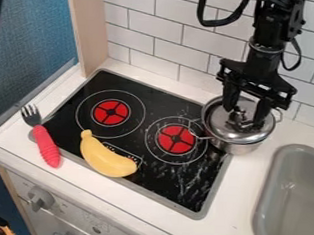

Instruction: Covered the silver pot with the lid

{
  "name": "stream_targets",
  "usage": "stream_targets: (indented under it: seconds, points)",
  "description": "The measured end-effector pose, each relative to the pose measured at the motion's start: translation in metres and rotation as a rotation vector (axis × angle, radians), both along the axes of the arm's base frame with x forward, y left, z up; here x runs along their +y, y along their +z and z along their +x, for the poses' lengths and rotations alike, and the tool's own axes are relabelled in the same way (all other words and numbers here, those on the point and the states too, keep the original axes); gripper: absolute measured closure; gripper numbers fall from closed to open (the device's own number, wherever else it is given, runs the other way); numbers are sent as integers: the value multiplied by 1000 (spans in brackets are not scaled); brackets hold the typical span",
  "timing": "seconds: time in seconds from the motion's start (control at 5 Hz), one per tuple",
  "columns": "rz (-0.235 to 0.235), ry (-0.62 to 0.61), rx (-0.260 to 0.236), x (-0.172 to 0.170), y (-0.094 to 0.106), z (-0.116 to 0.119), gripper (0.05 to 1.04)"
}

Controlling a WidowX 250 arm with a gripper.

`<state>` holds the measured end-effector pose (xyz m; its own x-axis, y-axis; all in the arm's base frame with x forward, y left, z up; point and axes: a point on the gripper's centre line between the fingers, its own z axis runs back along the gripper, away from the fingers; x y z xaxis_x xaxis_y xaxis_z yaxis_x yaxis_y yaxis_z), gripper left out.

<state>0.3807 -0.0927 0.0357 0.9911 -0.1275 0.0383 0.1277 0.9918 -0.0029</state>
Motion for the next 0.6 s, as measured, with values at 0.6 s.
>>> stream_targets:
  seconds: [0.6]
  points:
    - [21, 50, 0, 23, 4, 2, 84]
